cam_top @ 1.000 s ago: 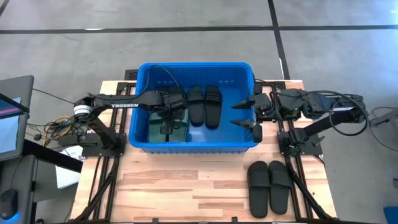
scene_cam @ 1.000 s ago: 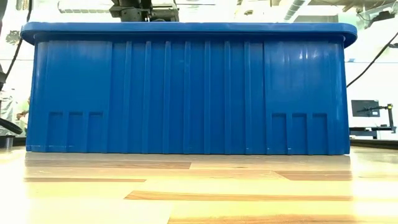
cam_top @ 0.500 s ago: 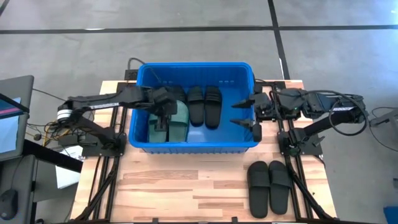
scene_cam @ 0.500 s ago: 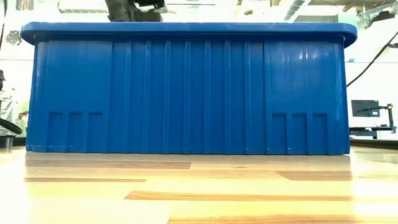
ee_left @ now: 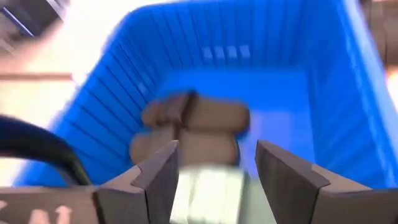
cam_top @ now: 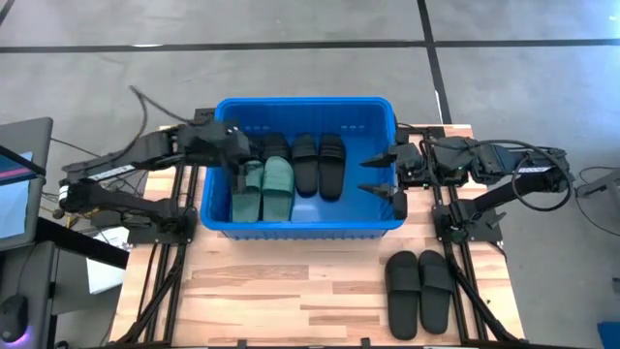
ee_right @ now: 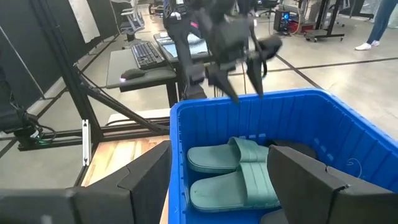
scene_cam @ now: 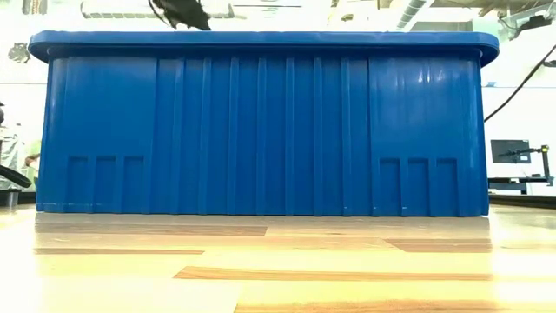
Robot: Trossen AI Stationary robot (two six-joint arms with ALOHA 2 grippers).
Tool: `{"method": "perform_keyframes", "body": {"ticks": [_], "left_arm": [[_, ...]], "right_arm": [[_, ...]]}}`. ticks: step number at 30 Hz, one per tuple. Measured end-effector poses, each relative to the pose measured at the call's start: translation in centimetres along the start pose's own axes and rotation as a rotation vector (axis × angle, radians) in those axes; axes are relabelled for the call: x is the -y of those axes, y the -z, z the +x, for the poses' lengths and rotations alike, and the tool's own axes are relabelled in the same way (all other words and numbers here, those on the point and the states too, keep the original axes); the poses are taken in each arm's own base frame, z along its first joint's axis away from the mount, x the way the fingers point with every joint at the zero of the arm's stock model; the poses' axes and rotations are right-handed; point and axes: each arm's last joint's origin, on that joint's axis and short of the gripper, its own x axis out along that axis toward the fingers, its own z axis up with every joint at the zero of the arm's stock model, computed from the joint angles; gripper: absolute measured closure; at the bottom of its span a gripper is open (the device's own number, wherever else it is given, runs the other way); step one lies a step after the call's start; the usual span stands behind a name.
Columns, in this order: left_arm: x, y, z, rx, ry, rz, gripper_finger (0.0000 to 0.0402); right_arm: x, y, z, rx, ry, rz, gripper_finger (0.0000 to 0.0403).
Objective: Pick and place slides into bin
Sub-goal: Adjust the black slides on the table
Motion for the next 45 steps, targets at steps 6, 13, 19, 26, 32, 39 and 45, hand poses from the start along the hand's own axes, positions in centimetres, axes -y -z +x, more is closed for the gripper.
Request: {"method": "perform_keyframes", "body": {"ticks": [6,13,19,26,32,39,45], "left_arm": [[-0.6,-1.4,-4.0,0.274,-0.08,-0.059,0.0203],[-0.4,-3.2,-7.8,0.6,-0.014,-0.101,0.0203],[1.2,-4.3,-8.2,0.721,0.176,-0.078,0.0203],[3.4,-5.6,-6.2,0.727,0.298,-0.068,0.0203],[5.5,-6.4,-2.4,0.65,0.371,-0.099,0.0203],[6.9,-7.1,1.4,0.603,0.45,-0.199,0.0203],[7.7,-7.8,3.3,0.638,0.569,-0.244,0.0203]], "right_arm": [[0.0,0.1,0.0,-0.013,0.002,-0.002,0.0154],[0.1,1.2,-0.1,-0.125,0.013,0.051,0.0154],[-1.5,3.2,-0.9,-0.318,-0.026,0.148,0.0154],[-5.1,4.1,-2.6,-0.384,-0.114,0.213,0.0154],[-7.5,5.7,-5.0,-0.467,-0.064,0.284,0.0154],[-9.7,7.0,-7.8,-0.478,-0.041,0.365,0.0154],[-11.8,9.1,-9.4,-0.593,0.004,0.404,0.0154]]}}
